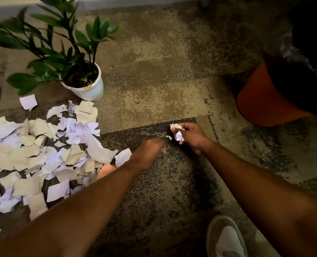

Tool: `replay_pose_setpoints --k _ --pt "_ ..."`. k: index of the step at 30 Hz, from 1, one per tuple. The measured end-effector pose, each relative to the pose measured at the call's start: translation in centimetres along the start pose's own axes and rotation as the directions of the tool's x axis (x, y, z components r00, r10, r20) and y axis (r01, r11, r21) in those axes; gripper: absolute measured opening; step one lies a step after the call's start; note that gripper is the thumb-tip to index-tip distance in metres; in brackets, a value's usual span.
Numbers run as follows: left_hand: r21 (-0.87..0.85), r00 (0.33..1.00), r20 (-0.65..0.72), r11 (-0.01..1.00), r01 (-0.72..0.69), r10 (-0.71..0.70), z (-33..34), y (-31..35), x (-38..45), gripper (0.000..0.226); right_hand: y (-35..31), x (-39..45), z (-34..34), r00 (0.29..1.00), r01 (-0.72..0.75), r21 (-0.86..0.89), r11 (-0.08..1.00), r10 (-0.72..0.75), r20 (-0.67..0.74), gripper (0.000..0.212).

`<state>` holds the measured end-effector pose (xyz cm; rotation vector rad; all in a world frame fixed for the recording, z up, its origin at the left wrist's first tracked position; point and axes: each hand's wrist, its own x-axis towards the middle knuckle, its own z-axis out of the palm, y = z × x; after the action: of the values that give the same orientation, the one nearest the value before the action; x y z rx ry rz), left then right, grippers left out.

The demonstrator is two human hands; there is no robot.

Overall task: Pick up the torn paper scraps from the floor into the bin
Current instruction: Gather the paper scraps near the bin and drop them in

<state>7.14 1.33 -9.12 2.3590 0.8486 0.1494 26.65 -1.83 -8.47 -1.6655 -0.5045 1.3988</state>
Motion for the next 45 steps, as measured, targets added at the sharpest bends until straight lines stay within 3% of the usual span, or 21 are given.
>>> replay_pose_setpoints --k 6,10,13,16,18,21,23,29,32,36,40,45 --pt "0.195 0.995 0.047 0.977 -0.091 0.084 0.6 -0.3 -0.2 0.021 0.6 0.1 -0.4 1.0 -0.017 0.003 1.0 0.017 -0.009 0.006" --pt "0.17 0.997 0.039 0.983 -0.07 0.064 0.3 -0.8 -0.8 0.016 0.8 0.1 -0.5 0.999 -0.029 0.016 0.999 0.029 -0.023 0.021" --pt "0.182 0.99 0.057 0.973 -0.138 0.13 -0.5 -1.1 -1.0 0.005 0.7 0.2 -0.5 0.999 -0.039 0.031 0.999 0.04 -0.024 0.017" --pt "0.241 0.976 0.038 0.946 -0.216 0.213 0.0 -1.4 -1.2 0.021 0.6 0.2 -0.7 0.998 -0.049 0.047 0.998 0.05 -0.022 0.009" --pt "0.209 0.983 -0.041 0.964 -0.165 0.177 0.5 -1.3 -1.4 0.021 0.6 0.1 -0.8 0.999 -0.05 0.047 0.998 0.05 -0.016 0.007" --pt "-0.043 0.972 -0.215 0.996 0.082 -0.09 1.0 -0.3 -0.9 0.015 0.6 0.0 -1.2 0.999 -0.046 0.047 0.998 0.047 -0.01 0.003" --pt "-0.108 0.946 -0.253 0.978 0.178 -0.201 1.0 0.4 0.5 0.014 0.6 -0.2 -1.5 0.999 -0.036 0.055 0.998 0.036 -0.013 0.004" --pt "0.023 0.976 -0.142 0.985 0.17 -0.165 0.9 0.7 3.9 0.013 1.2 -1.1 -2.8 0.999 -0.031 0.034 0.999 0.031 -0.012 0.007" --pt "0.128 0.979 -0.133 0.977 0.17 -0.153 1.2 0.7 4.5 0.029 1.3 -1.0 -3.4 0.999 -0.035 0.028 0.999 0.035 -0.012 0.01" --pt "0.091 0.983 -0.098 0.982 0.165 -0.156 1.2 0.4 5.8 0.041 1.2 -0.8 -3.5 0.999 -0.041 0.034 0.999 0.042 -0.01 0.012" --pt "0.066 0.972 -0.07 0.972 0.227 -0.222 1.2 1.1 6.5 0.022 1.0 -0.7 -3.3 0.999 -0.037 0.026 0.999 0.037 -0.01 0.012" --pt "0.115 0.983 -0.066 0.977 0.181 -0.174 2.1 1.3 6.1 0.012 0.9 -0.7 -3.3 0.999 -0.036 0.034 0.999 0.036 -0.007 0.0"
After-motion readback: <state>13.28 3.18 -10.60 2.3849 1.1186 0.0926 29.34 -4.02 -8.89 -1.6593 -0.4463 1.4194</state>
